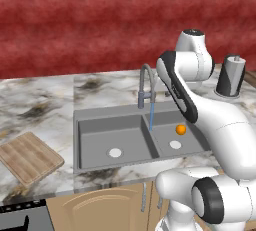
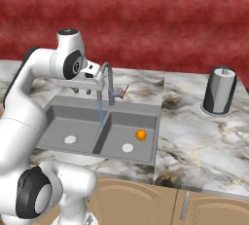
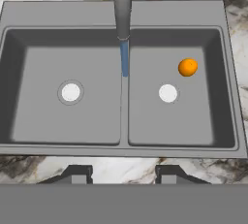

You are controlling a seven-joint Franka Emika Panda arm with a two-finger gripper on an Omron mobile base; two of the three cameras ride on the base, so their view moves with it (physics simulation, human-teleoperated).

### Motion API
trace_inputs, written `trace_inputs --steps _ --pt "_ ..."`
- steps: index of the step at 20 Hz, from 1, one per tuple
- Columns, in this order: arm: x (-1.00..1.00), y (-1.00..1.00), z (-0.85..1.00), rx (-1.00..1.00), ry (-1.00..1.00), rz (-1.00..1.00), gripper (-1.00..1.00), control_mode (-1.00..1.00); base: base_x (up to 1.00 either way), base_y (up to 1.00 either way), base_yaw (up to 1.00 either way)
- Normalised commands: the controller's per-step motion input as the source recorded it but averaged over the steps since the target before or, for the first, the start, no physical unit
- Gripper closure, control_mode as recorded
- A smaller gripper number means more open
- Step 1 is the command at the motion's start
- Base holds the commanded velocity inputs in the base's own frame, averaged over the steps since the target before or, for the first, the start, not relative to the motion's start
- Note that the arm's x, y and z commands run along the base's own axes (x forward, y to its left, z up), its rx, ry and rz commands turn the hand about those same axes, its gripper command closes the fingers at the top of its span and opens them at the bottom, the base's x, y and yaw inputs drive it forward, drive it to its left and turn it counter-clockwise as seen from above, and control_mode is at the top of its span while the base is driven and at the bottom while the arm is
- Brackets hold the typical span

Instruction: Pick the orange from the sink and place it on the cutting board to airdry. Then turn off the sink faucet.

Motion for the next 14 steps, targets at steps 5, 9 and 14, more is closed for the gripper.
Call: trace_inputs --steps 5,9,14 --pt "-0.09 0.0 -0.01 0.0 0.0 0.0 -1.0 -1.0 0.0 0.0 0.0" --pt "-0.14 -0.06 -0.15 0.0 0.02 -0.01 -1.0 -1.0 0.0 0.0 0.0" --pt "-0.06 -0.15 -0.28 0.0 0.05 -0.07 -1.0 -1.0 0.0 0.0 0.0"
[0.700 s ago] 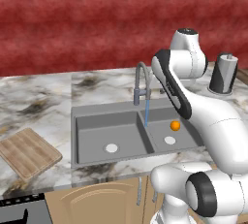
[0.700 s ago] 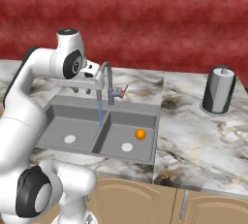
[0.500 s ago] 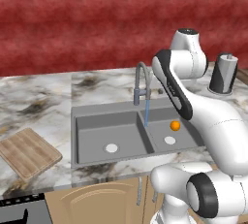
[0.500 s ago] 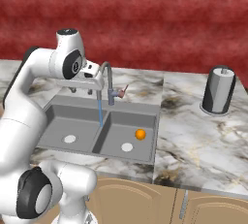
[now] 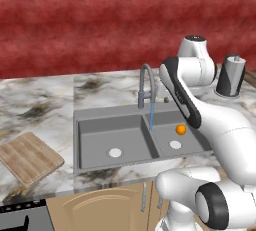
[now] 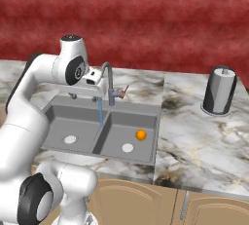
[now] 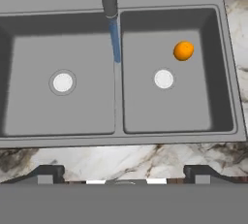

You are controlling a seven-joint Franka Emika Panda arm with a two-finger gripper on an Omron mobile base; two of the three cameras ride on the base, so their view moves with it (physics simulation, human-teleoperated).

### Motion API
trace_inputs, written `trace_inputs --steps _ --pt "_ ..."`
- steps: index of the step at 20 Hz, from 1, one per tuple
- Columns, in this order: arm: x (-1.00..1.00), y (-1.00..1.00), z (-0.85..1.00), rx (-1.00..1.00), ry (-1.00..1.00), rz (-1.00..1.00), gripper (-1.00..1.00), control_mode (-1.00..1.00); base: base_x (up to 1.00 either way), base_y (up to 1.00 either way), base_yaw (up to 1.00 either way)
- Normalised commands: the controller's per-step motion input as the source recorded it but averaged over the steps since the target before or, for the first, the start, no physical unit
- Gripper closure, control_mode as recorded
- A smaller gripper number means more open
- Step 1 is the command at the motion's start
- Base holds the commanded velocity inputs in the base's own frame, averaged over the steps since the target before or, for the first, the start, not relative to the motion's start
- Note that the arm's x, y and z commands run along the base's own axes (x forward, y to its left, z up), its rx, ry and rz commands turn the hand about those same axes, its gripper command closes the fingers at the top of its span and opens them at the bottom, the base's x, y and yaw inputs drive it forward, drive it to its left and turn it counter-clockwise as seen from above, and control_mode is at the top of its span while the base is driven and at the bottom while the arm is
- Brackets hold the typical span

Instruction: Pick the orange from the sink and place it on the cutting board to airdry. Then turn off the sink faucet.

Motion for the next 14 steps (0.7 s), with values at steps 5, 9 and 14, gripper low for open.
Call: trace_inputs --steps 5,9,14 --pt "0.0 -0.3 -0.3 0.03 0.01 -0.13 -1.0 -1.0 0.0 0.0 0.0" --pt "0.0 -0.36 -0.13 0.08 0.05 -0.22 -1.0 -1.0 0.0 0.0 0.0" --pt "0.0 -0.19 -0.07 0.02 0.05 -0.23 -1.0 -1.0 0.0 0.0 0.0"
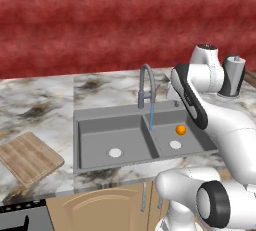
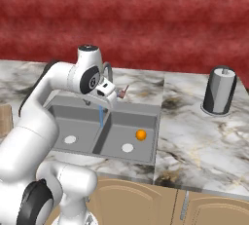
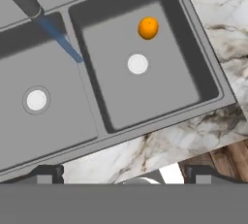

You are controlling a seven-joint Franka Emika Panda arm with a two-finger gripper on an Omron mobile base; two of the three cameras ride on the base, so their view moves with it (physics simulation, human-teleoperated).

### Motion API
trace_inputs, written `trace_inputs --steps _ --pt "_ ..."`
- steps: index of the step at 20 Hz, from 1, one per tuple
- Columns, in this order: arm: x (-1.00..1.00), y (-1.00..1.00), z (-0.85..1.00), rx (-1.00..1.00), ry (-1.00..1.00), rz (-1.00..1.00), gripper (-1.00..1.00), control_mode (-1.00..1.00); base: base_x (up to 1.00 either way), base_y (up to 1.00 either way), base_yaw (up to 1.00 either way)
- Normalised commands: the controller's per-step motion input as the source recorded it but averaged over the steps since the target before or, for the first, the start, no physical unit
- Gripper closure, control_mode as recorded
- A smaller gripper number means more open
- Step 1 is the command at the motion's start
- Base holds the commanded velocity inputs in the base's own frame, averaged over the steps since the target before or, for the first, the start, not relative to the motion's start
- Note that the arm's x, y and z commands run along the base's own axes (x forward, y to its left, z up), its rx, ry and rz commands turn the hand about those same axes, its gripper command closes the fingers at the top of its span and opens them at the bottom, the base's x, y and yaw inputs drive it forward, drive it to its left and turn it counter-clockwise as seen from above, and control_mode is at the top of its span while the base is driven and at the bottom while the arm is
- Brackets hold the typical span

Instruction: Pick the orange from the sink and place it on the cutting board to airdry. Then turn off the sink faucet.

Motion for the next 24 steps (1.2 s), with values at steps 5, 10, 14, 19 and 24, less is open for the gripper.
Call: trace_inputs --steps 5,10,14,19,24 --pt "0.0 -0.21 -0.06 0.02 0.07 -0.24 -1.0 -1.0 0.0 0.0 0.0" --pt "0.0 -0.14 -0.26 0.01 0.05 -0.19 -1.0 -1.0 0.0 0.0 0.0" --pt "0.0 -0.02 -0.45 0.0 0.0 -0.14 -1.0 -1.0 0.0 0.0 0.0" --pt "0.0 0.0 -0.36 0.0 0.0 -0.11 -1.0 -1.0 0.0 0.0 0.0" --pt "0.0 -0.09 -0.13 0.0 0.0 -0.1 -1.0 -1.0 0.0 0.0 0.0"
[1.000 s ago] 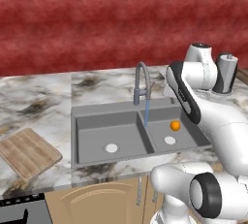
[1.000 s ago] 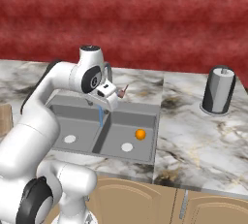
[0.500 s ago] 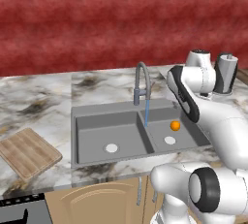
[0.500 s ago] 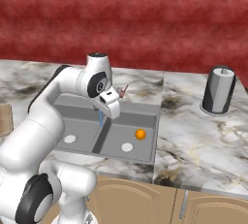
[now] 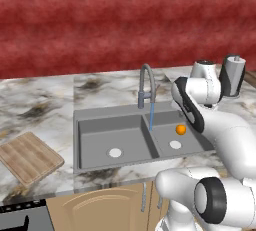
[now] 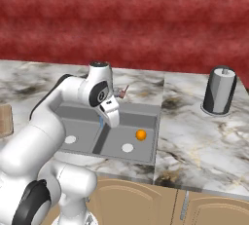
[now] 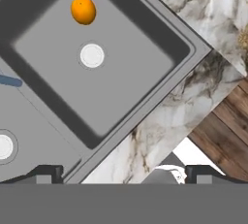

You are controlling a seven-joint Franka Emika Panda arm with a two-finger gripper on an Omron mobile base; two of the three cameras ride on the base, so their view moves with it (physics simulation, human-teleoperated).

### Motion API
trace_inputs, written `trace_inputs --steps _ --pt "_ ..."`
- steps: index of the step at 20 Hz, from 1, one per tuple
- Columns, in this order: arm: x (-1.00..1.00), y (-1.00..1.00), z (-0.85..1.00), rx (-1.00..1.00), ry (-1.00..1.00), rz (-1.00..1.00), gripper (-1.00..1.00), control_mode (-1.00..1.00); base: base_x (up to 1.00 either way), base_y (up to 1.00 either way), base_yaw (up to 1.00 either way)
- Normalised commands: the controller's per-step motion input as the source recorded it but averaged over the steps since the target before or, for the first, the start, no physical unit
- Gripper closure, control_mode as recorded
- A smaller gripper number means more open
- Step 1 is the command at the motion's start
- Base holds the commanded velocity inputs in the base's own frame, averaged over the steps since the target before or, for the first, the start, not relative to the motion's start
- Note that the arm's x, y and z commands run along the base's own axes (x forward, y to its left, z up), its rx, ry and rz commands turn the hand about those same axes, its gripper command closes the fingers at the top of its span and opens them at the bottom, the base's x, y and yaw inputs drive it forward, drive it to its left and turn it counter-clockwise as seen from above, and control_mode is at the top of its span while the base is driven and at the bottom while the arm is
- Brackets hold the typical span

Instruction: Pick the orange from the sink and place it on the cutting board to airdry. Then turn off the sink faucet.

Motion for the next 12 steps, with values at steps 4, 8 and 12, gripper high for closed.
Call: trace_inputs --steps 4,8,12 --pt "0.0 -0.17 -0.06 0.01 0.0 -0.1 -1.0 -1.0 0.0 0.0 0.0" --pt "0.0 -0.23 -0.09 0.02 0.02 -0.11 -1.0 -1.0 0.0 0.0 0.0" --pt "0.0 -0.26 -0.14 0.02 0.02 -0.1 -1.0 -1.0 0.0 0.0 0.0"
